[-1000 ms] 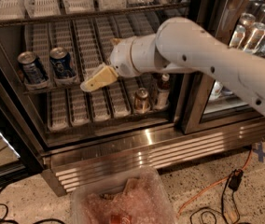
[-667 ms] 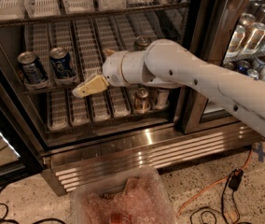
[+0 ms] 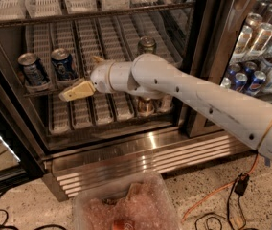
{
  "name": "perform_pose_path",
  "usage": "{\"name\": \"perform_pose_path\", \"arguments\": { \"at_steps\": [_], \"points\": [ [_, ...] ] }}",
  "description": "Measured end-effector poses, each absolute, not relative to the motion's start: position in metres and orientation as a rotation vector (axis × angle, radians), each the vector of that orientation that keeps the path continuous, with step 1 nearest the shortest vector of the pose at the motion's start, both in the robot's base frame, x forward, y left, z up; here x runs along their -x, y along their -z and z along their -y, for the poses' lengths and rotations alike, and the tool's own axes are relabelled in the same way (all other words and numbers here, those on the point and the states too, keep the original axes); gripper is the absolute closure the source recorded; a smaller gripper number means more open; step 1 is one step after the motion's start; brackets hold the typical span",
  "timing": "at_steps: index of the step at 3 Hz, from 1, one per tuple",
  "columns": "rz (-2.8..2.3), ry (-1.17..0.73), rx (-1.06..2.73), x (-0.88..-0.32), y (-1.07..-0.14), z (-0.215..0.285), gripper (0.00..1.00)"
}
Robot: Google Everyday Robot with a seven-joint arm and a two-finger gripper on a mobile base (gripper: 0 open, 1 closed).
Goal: Pick pepsi can from middle shelf of fridge
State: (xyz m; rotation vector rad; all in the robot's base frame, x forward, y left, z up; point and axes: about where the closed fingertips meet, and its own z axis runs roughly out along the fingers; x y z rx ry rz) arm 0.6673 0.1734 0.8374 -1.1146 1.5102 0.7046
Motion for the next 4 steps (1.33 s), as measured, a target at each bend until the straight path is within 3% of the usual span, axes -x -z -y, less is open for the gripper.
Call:
{"name": "perform_pose_path", "arguments": {
  "at_steps": [1, 4],
  "points": [
    [-1.467, -0.764, 1.113, -0.676, -0.838, -0.201, 0.0],
    [-1.428, -0.806, 1.096, -0.688, -0.833, -0.224, 0.0]
  ]
}}
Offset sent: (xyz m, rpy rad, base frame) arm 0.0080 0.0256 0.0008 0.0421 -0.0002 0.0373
